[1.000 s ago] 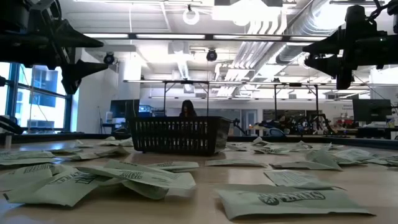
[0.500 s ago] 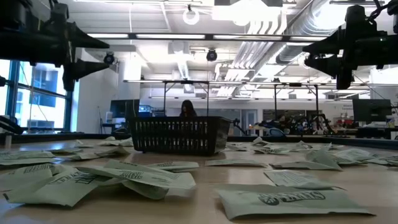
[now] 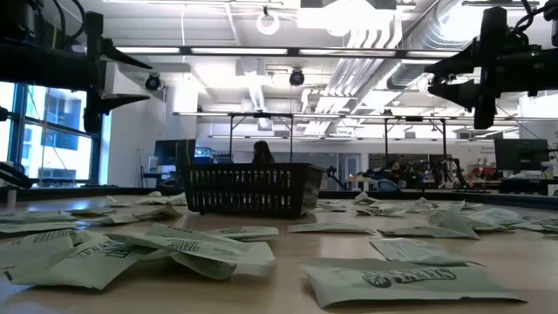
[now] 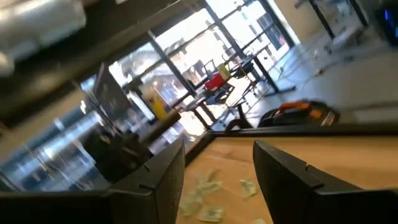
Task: Pick and place Stevia / Truvia into bins
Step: Put the green stevia packet into the black basket
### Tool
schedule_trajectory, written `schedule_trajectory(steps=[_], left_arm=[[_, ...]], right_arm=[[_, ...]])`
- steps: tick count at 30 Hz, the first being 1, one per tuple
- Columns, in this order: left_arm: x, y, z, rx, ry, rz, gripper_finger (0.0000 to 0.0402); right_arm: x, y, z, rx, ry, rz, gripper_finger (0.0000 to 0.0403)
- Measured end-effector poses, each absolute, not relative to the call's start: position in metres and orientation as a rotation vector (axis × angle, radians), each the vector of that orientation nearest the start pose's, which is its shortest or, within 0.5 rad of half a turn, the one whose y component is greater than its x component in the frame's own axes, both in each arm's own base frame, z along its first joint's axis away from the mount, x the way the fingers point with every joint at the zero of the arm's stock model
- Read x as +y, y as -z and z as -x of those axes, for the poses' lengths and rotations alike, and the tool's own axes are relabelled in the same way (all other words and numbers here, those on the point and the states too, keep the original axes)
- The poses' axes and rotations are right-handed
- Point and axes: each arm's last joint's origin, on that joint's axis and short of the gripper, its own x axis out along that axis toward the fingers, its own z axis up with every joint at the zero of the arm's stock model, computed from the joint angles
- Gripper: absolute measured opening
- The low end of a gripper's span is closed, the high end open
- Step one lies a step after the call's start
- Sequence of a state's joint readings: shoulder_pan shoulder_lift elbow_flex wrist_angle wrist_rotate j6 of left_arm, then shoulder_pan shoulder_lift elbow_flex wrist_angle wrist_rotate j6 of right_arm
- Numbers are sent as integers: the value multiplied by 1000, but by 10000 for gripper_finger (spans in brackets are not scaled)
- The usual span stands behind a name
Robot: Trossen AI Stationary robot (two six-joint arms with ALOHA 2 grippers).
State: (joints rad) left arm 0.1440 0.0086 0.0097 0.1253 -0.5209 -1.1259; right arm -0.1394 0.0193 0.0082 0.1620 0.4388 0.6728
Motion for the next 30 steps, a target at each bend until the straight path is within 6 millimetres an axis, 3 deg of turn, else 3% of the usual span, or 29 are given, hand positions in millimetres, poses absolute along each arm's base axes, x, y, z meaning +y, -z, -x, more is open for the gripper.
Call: schedule_trajectory(steps=[6,18,25,30], left_arm=[[28,-178,-90,-495,-524,1120,278],[27,-178,-91,-487,-472,1174,278],[27,-178,-91,-485,-482,1164,278],[27,-176,-91,-468,-497,1158,278]], right_arm=[[-26,-183,-91,-433,486,-874,181],[-25,-204,-85,-671,345,-967,181],[-24,-208,-90,-604,326,-1001,181],[-25,-210,-105,-408,367,-1028,181]])
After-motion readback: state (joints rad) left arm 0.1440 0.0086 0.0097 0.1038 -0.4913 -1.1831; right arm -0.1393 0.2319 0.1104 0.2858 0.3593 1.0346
